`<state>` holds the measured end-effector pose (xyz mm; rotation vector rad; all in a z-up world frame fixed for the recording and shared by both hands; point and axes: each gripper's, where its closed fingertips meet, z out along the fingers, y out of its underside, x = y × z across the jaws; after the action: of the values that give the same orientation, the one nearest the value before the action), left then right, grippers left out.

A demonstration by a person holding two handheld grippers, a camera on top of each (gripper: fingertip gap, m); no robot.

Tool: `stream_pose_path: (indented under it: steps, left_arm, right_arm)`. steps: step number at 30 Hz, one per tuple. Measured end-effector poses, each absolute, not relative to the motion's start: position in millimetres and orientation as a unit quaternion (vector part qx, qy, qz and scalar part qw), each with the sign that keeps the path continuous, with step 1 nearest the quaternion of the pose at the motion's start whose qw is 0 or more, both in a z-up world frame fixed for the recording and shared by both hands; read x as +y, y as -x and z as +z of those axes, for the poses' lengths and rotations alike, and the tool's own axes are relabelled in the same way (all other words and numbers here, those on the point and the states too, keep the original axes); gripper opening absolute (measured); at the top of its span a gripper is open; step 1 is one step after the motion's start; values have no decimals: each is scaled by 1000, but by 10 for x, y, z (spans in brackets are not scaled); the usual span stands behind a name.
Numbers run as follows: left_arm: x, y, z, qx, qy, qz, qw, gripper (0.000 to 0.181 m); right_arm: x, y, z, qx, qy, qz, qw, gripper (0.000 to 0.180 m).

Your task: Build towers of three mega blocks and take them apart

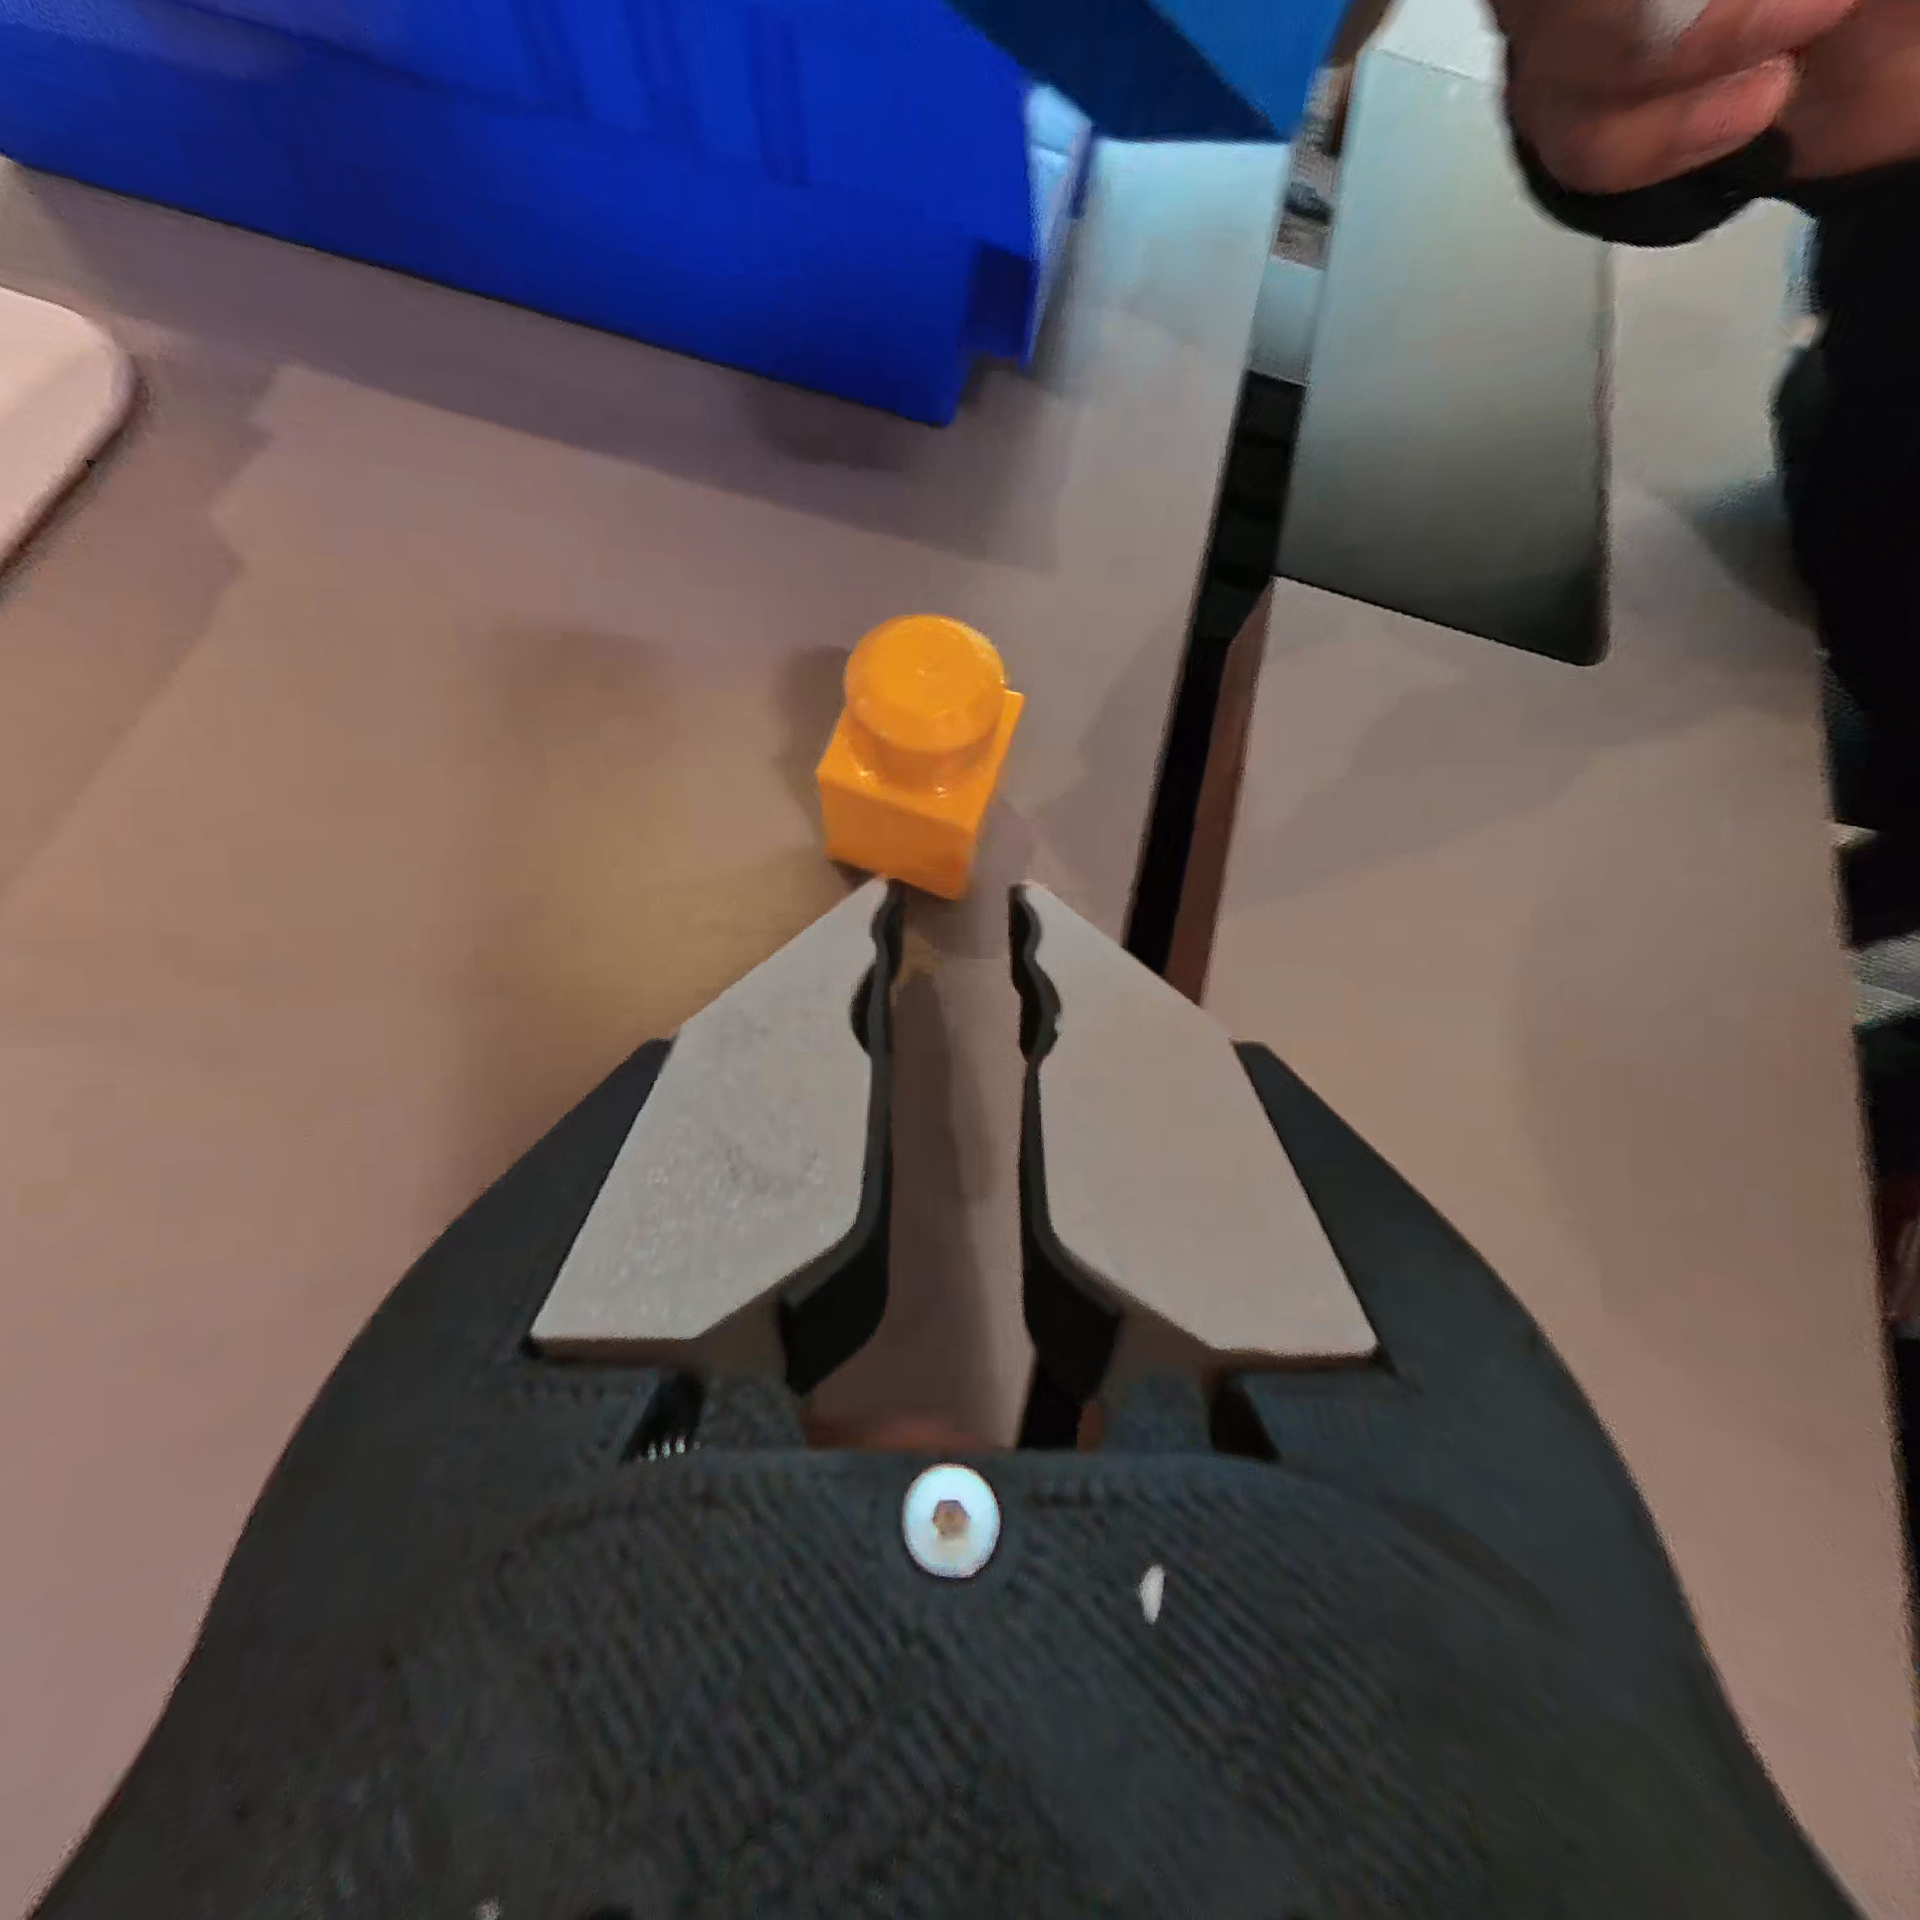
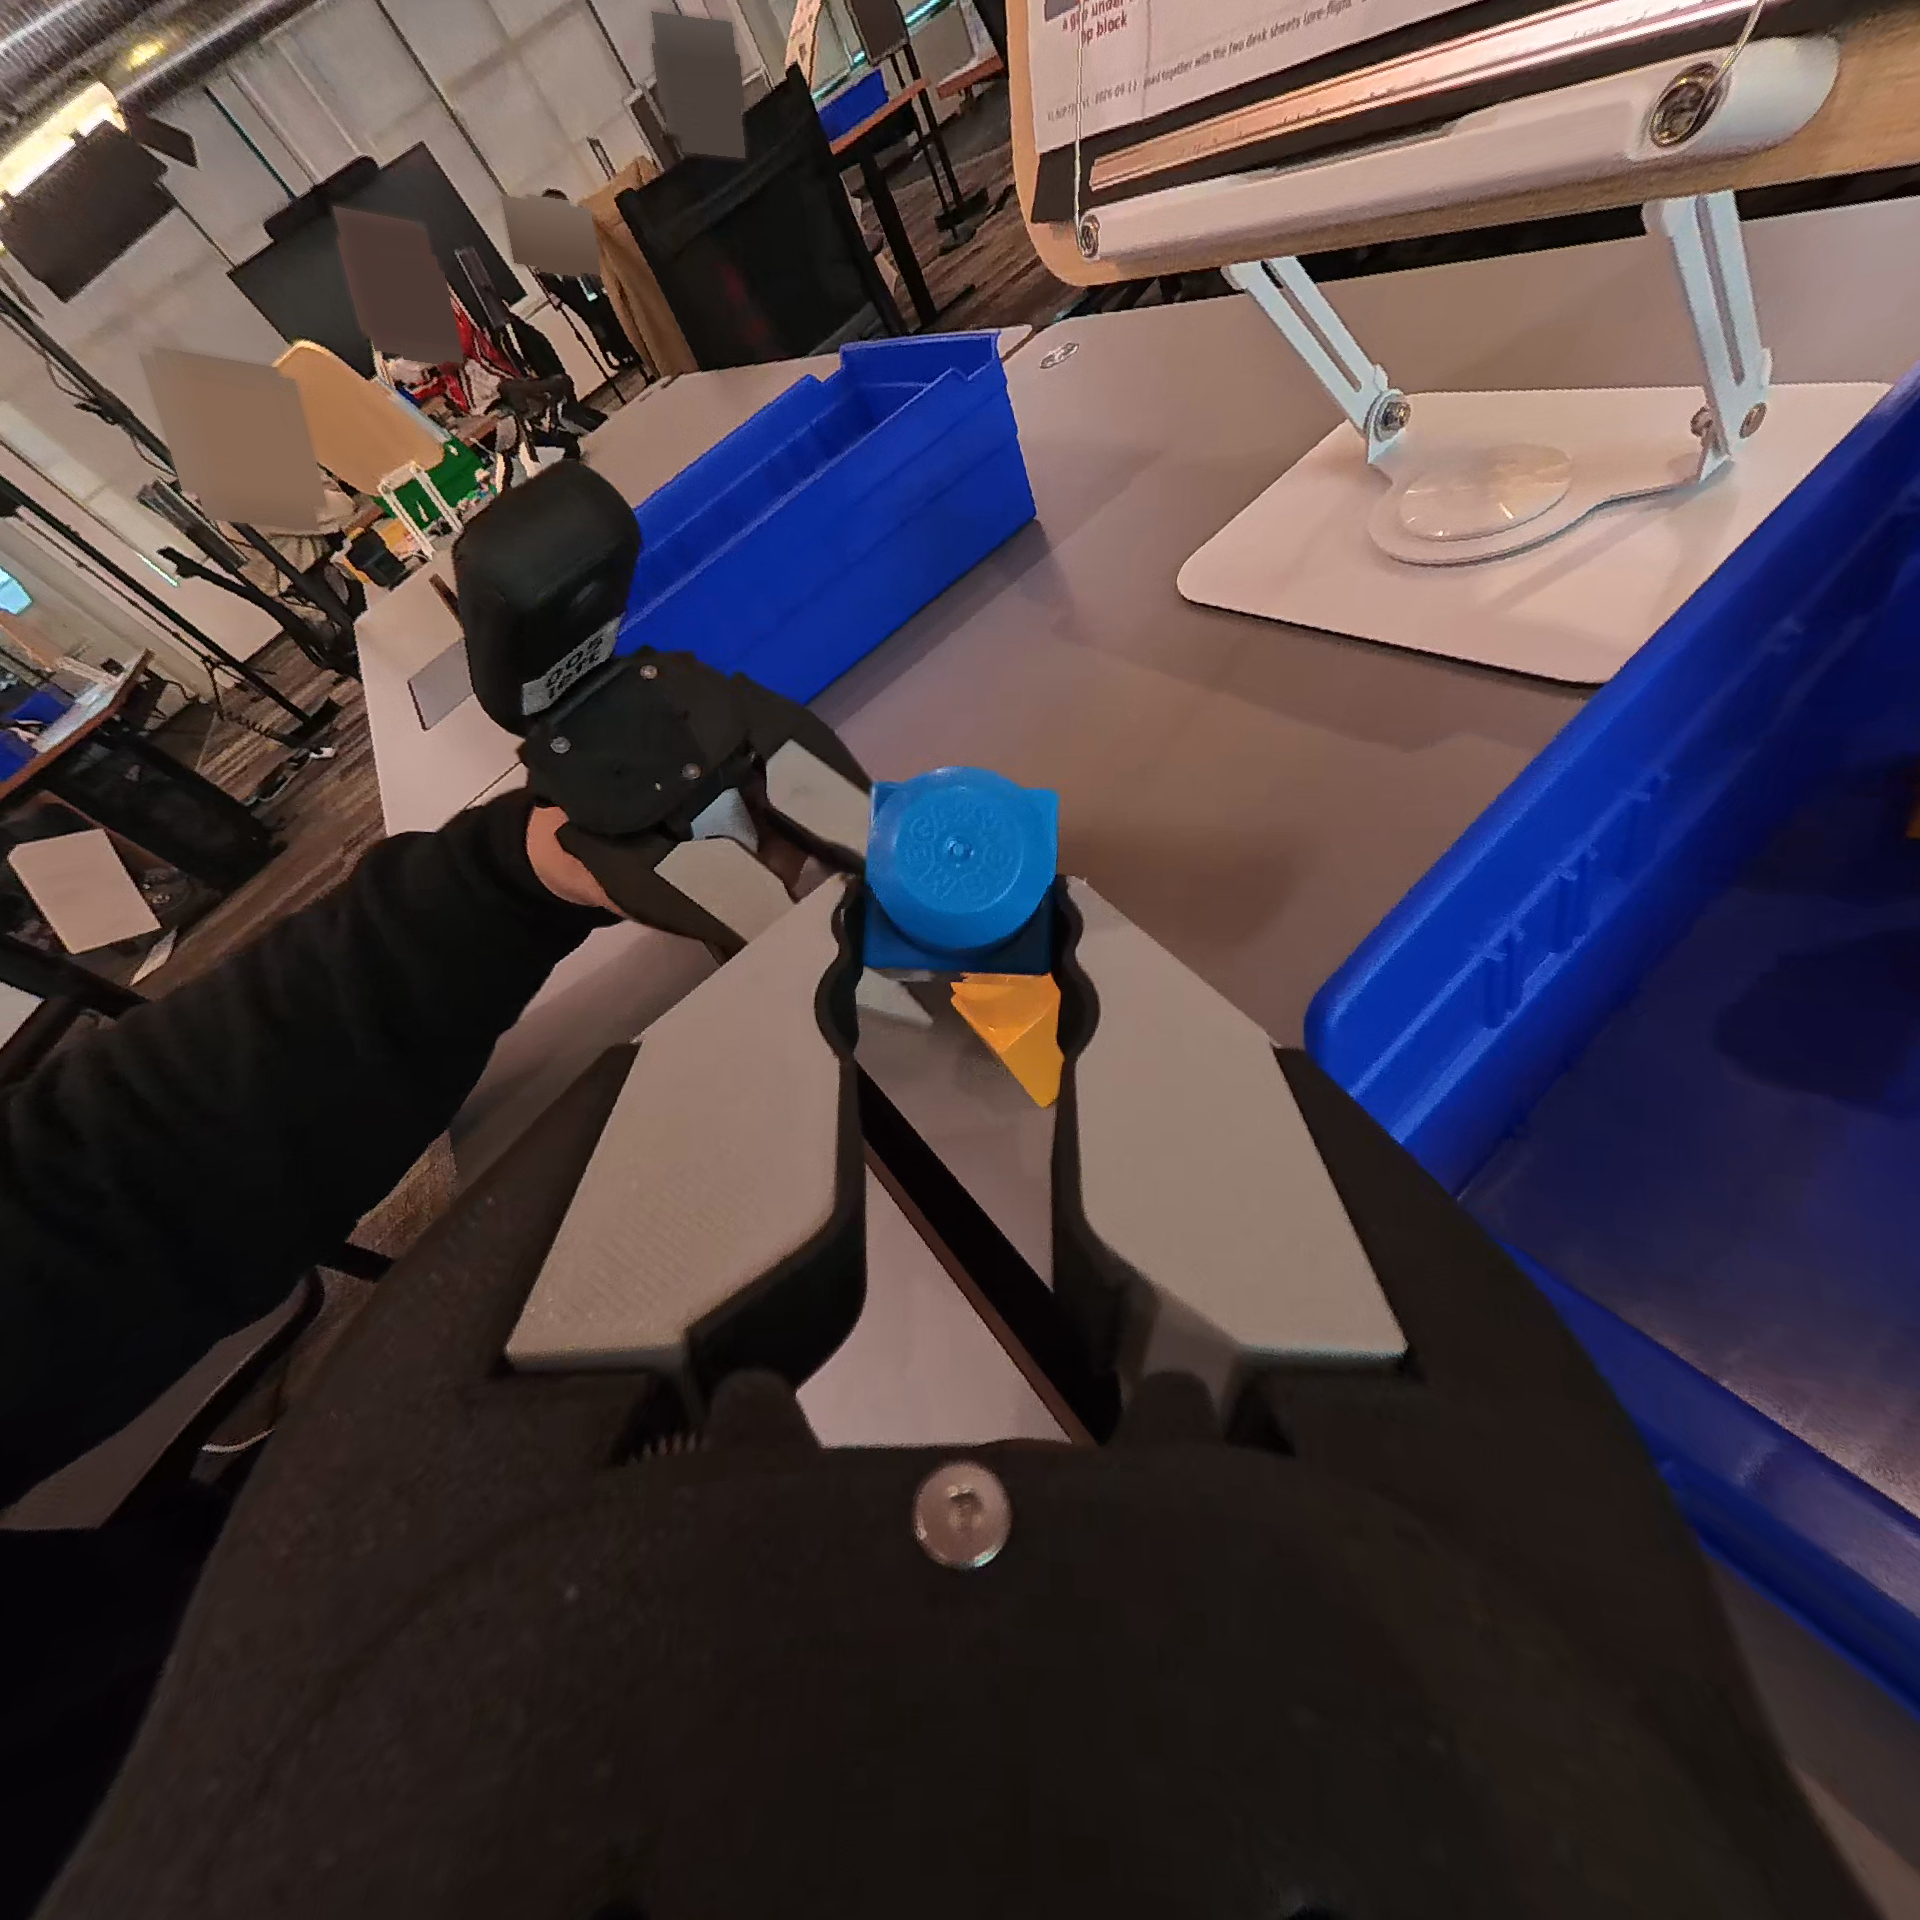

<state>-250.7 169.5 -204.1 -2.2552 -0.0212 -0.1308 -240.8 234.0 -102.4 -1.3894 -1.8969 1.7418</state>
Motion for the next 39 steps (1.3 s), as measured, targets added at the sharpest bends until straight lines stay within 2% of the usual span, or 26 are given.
stream_pose_path:
  steps: [1, 5, 11, 18, 22, 23, 24, 26, 28, 32, 36, 38, 39]
  left_arm:
    - [1691, 2611, -2037, -19, 902, -25, 431, 27]
    - [1718, 2681, -2033, 15, 895, 14, 447, 33]
    - [1772, 2741, -2247, 94, 907, 62, 405, 31]
    - [1847, 2659, -2236, 131, 906, 3, 403, 40]
    - [1802, 2598, -2136, 139, 889, -27, 435, 69]
    - [1805, 2562, -2105, 139, 882, -36, 448, 84]
    - [1815, 2556, -2098, 140, 880, -35, 453, 91]
    - [1856, 2617, -2134, 127, 884, -14, 449, 80]
    - [1878, 2599, -2186, 130, 892, -10, 434, 81]
    - [1991, 2576, -2161, 119, 890, -5, 440, 74]
    - [2015, 2569, -2281, 112, 907, -17, 406, 65]
    - [2033, 2545, -2290, 102, 909, -32, 402, 39]
    - [2043, 2541, -2292, 94, 910, -37, 401, 35]
  right_arm:
    - [2343, 2403, -1011, -643, 472, 593, 108, 33]
    - [2337, 2385, -968, -641, 467, 598, 110, 33]
    - [2319, 2365, -921, -640, 457, 609, 106, 33]
    - [2353, 2383, -932, -634, 459, 614, 100, 33]
    - [2375, 2394, -938, -632, 460, 615, 99, 33]
    - [2378, 2399, -935, -632, 460, 616, 99, 33]
    - [2379, 2402, -929, -631, 460, 617, 99, 33]
    - [2386, 2409, -915, -629, 459, 619, 101, 33]
    - [2392, 2408, -904, -628, 459, 620, 103, 33]
    - [2393, 2399, -896, -626, 459, 622, 104, 33]
    - [2369, 2387, -904, -629, 458, 621, 100, 33]
    - [2338, 2378, -913, -633, 454, 619, 95, 33]
    - [2317, 2374, -926, -637, 452, 618, 91, 33]
